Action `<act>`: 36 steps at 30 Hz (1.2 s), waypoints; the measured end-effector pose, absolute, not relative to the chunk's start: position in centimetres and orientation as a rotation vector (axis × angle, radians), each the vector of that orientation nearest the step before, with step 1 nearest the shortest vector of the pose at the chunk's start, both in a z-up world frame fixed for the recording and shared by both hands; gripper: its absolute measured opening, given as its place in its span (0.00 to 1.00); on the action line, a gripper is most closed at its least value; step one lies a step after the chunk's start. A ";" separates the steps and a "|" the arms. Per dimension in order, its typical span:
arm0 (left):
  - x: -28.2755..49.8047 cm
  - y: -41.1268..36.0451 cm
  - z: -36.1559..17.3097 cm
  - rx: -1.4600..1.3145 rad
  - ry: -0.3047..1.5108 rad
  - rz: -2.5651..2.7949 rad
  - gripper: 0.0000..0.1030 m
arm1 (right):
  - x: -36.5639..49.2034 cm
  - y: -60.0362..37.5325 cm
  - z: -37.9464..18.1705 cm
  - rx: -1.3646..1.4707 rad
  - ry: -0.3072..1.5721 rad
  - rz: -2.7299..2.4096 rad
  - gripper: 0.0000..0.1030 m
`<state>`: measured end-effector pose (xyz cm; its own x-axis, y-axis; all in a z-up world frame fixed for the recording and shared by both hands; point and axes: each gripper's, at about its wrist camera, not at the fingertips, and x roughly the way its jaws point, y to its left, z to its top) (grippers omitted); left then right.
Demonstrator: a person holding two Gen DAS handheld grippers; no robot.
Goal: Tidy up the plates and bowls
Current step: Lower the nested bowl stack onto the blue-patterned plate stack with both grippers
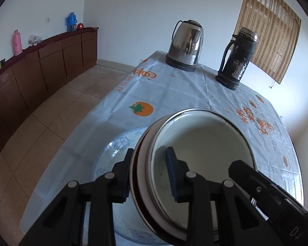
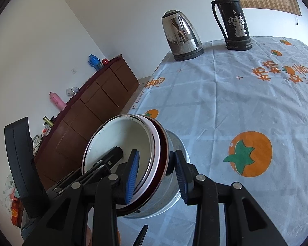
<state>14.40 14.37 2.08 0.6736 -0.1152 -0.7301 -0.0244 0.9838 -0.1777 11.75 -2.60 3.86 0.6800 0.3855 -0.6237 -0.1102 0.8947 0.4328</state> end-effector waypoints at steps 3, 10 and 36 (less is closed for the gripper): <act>14.9 14.4 1.7 -0.183 0.843 -0.048 0.28 | 12.4 -2.5 3.6 0.374 0.785 0.281 0.37; 15.8 14.3 0.5 -0.218 0.873 -0.062 0.28 | 13.4 -2.6 2.8 0.366 0.807 0.265 0.37; 17.3 15.3 -1.3 -0.214 0.891 -0.015 0.34 | 15.4 -1.1 0.9 0.296 0.826 0.279 0.36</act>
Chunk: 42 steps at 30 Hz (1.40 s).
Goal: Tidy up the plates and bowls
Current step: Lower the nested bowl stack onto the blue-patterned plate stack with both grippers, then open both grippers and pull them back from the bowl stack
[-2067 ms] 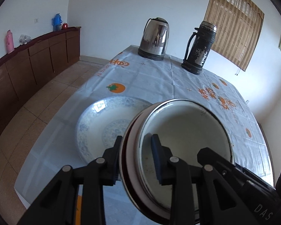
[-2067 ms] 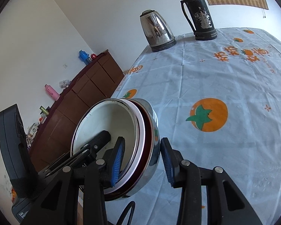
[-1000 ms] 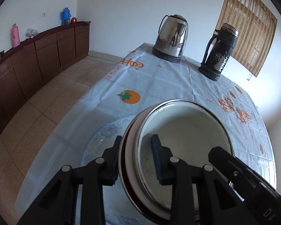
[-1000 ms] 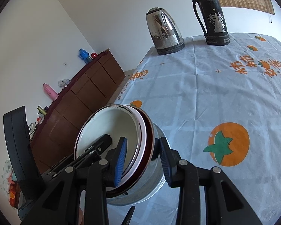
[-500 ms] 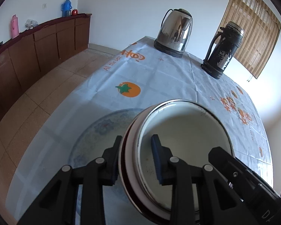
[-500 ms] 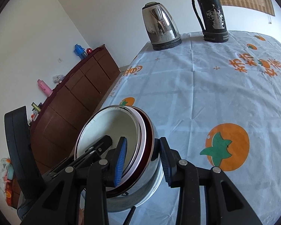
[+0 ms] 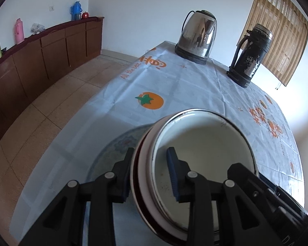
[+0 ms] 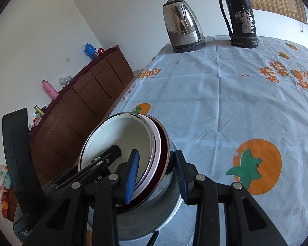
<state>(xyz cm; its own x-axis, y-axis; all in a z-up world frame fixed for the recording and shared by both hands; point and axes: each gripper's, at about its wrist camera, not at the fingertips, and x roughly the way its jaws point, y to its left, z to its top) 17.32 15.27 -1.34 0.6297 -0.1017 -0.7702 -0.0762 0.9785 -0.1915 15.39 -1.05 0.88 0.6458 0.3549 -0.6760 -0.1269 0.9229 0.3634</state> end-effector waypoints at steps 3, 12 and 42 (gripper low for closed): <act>17.3 15.3 -1.3 -0.199 0.884 0.008 0.42 | 15.3 -1.0 0.8 0.298 0.823 0.283 0.36; 16.3 15.2 -0.2 -0.127 0.809 0.108 0.66 | 14.7 -1.5 0.4 0.324 0.775 0.324 0.39; 11.5 16.9 1.9 -0.097 0.608 0.180 0.99 | 10.5 -3.7 1.7 0.307 0.466 0.271 0.68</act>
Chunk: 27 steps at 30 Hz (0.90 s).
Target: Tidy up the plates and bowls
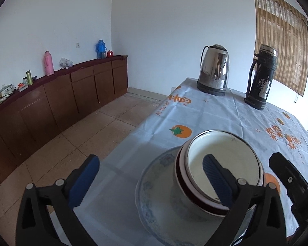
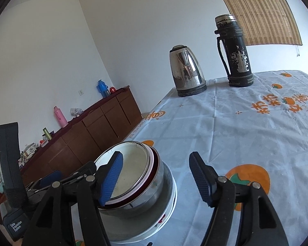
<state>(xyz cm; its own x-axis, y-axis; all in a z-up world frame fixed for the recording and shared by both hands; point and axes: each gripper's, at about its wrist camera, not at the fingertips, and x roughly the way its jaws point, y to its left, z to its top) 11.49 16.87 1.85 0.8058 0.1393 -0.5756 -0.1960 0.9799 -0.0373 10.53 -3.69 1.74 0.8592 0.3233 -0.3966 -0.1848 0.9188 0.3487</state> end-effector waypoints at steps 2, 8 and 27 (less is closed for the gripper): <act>11.1 17.1 1.9 -0.101 0.599 0.174 0.99 | 10.1 -3.9 1.7 0.302 0.452 0.266 0.68; 9.7 17.1 1.9 -0.091 0.578 0.173 0.99 | 7.3 -5.1 2.4 0.311 0.333 0.212 0.79; 6.2 15.9 2.5 -0.065 0.555 0.152 0.99 | 2.0 -5.4 3.9 0.265 0.323 0.177 0.82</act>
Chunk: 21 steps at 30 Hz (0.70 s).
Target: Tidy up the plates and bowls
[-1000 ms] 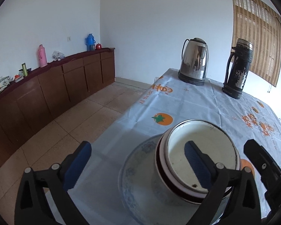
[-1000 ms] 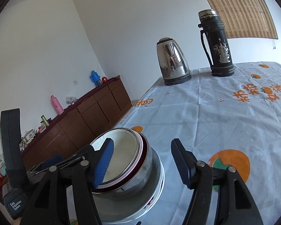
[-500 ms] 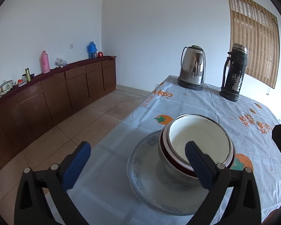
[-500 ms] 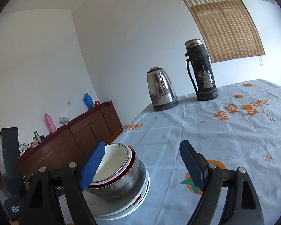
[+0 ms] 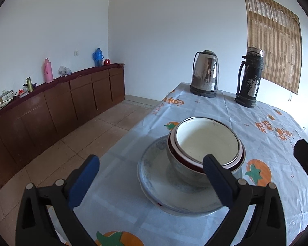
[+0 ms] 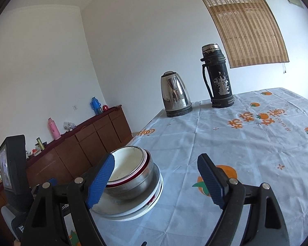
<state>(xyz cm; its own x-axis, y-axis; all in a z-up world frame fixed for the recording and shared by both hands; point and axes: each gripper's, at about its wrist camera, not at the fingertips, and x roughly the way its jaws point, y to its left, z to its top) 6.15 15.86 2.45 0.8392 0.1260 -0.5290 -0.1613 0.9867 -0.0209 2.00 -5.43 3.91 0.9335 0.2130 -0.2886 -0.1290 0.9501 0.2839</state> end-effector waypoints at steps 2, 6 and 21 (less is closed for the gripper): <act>5.8 15.7 2.5 -0.061 0.551 0.149 0.99 | 1.6 -5.5 4.0 0.267 0.325 0.171 0.82; 5.2 15.2 2.7 -0.043 0.542 0.146 0.99 | 0.7 -5.7 4.4 0.283 0.333 0.174 0.82; 4.1 14.9 3.5 -0.049 0.521 0.131 0.99 | -0.6 -6.0 4.9 0.289 0.316 0.165 0.82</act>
<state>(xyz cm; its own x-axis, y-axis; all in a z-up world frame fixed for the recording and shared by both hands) 4.12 14.91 3.46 0.8590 0.1120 -0.4995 -0.1370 0.9905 -0.0135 -0.57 -5.98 4.85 0.9374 0.2044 -0.2818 -0.1145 0.9455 0.3049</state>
